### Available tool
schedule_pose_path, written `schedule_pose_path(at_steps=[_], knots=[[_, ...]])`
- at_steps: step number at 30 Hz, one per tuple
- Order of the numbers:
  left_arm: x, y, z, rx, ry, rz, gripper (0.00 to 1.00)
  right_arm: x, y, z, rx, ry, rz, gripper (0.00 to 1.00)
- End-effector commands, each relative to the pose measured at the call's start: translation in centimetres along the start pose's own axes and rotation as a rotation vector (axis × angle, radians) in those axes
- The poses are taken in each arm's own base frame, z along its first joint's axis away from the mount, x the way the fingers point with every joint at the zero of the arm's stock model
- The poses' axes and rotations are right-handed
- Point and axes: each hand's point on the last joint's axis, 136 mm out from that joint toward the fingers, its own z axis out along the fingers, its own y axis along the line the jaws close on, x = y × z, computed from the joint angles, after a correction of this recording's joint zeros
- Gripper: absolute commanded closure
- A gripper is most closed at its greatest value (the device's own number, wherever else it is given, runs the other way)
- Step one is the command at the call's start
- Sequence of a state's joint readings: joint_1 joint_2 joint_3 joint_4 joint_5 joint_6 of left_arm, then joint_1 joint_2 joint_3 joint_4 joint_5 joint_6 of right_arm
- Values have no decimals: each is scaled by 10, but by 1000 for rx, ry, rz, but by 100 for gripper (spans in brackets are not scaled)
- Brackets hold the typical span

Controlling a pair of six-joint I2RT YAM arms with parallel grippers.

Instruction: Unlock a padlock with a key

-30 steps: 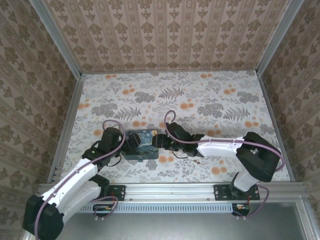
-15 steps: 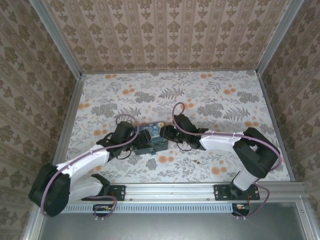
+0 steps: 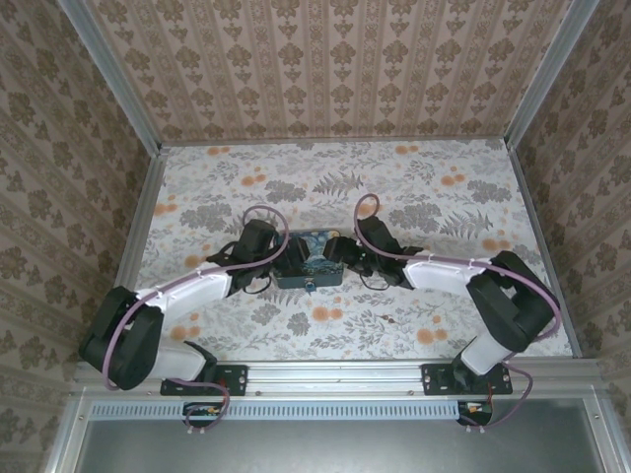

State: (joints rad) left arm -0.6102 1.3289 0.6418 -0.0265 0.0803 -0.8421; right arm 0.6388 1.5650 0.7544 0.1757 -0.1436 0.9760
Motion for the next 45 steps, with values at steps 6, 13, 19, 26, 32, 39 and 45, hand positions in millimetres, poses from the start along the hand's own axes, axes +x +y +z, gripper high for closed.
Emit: schedule_pose_path(at_steps=[6,13,19,26,32,39,45], knots=[[-31,27,-42,-39,-92,-48,0,18,-63,-75,157,11,-28,24],[-28,14,-57,17,-57,-27,0,62,-113,-90,279,141,-63,30],[-26,-3,-60,70,-37,2,0,78,-130,-94,335,195,-73,34],[-23,-10,-57,92,-25,14,0,97,-126,-90,347,261,-119,38],[-20,-9,-55,98,-19,7,0,117,-122,-87,368,323,-158,40],[-19,-9,-54,106,-20,3,0,132,-126,-93,411,344,-183,40],[-18,-8,-53,110,-17,1,0,139,-137,-102,465,337,-208,42]])
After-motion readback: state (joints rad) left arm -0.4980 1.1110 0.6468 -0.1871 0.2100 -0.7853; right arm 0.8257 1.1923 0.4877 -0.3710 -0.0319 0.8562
